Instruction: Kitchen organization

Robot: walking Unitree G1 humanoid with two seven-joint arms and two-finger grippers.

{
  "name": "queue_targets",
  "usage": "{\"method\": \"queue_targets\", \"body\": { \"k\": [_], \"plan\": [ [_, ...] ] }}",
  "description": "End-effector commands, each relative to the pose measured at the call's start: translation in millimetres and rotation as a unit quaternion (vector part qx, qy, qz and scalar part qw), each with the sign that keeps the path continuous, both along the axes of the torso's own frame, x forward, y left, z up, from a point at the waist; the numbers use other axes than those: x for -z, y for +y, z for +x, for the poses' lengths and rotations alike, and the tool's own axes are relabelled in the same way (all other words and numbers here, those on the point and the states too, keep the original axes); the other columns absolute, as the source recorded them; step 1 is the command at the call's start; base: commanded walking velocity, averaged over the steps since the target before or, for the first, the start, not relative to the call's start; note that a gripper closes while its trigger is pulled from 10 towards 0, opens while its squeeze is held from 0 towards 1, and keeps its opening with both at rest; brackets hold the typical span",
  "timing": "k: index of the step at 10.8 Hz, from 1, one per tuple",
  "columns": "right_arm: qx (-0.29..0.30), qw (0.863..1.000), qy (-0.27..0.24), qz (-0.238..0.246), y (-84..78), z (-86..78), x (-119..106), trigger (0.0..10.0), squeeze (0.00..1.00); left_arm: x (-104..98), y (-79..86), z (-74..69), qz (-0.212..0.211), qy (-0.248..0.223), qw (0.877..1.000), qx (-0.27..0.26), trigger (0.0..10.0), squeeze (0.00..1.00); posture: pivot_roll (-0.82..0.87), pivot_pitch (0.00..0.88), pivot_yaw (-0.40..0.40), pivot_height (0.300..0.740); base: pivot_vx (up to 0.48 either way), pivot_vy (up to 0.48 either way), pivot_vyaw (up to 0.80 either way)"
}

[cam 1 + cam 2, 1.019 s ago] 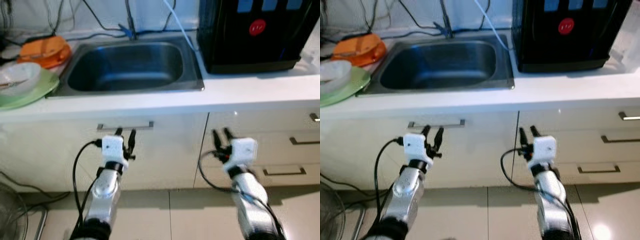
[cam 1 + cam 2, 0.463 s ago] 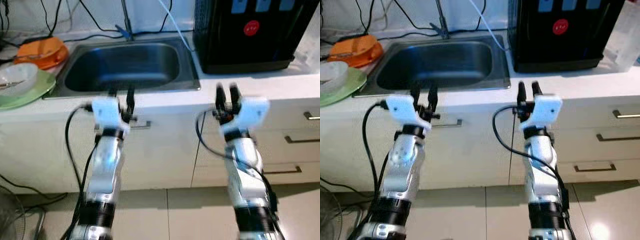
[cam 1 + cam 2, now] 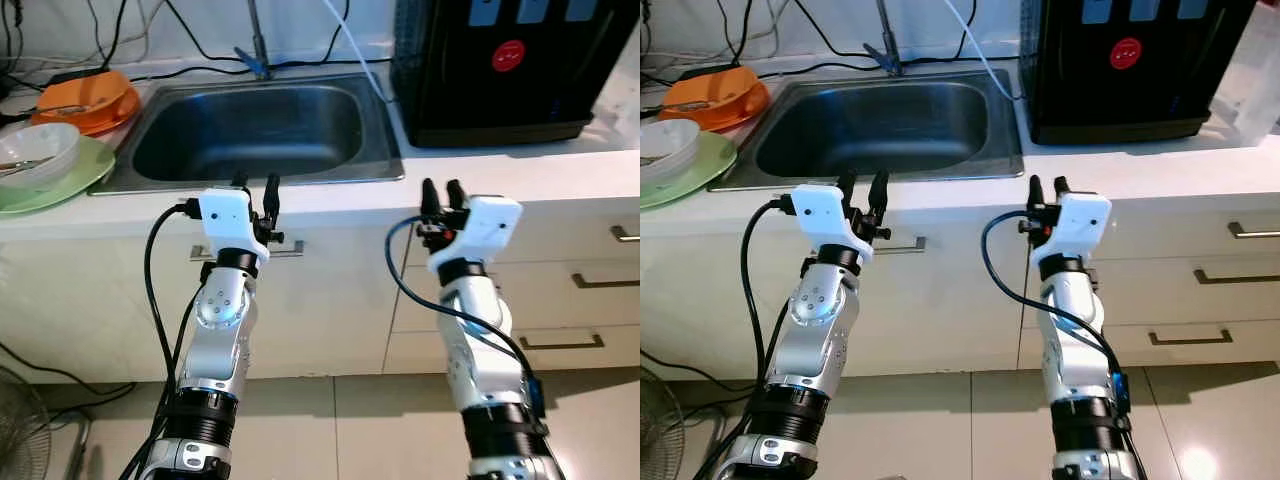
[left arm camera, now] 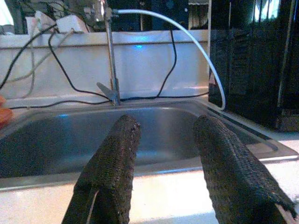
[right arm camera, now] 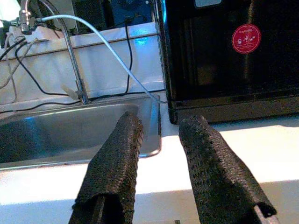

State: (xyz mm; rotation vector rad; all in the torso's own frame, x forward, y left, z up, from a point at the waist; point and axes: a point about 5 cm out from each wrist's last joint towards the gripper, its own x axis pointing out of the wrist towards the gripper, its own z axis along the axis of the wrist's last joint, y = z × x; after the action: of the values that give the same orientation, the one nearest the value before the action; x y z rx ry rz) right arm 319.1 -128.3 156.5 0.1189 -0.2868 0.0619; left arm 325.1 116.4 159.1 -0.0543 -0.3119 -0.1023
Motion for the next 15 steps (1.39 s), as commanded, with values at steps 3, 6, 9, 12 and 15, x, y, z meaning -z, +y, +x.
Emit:
{"method": "queue_targets", "body": {
  "k": [3,6,9,12,15],
  "plan": [
    [-0.016,1.0,0.008,0.012,7.4,5.9,-0.7,10.0,0.0,-0.9,7.5,1.5,-0.009,0.01,1.0,-0.018,10.0,0.0,0.06,0.0,0.086,0.74,0.0,0.43,0.0],
    [-0.021,1.0,0.008,0.013,11.2,5.7,-0.7,10.0,0.0,-1.4,10.0,0.9,-0.009,0.011,1.0,-0.023,10.0,0.0,0.05,0.0,0.089,0.74,0.0,0.48,0.0],
    [-0.022,1.0,0.01,0.014,10.6,4.4,0.7,10.0,0.0,-0.8,9.2,1.5,-0.011,0.014,1.0,-0.023,10.0,0.0,0.04,0.0,0.097,0.74,0.0,0.48,0.0],
    [-0.02,1.0,0.014,0.018,10.2,4.5,2.2,10.0,0.0,-0.5,10.6,1.7,0.003,0.012,0.999,-0.031,10.0,0.0,0.05,0.0,0.097,0.74,0.0,0.247,0.0],
    [-0.027,0.999,0.018,0.013,13.0,4.6,3.5,10.0,0.0,0.6,6.1,-0.6,0.0,0.015,1.0,-0.024,10.0,0.0,0.06,0.0,0.088,0.74,0.0,0.0,0.0]
  ]
}}
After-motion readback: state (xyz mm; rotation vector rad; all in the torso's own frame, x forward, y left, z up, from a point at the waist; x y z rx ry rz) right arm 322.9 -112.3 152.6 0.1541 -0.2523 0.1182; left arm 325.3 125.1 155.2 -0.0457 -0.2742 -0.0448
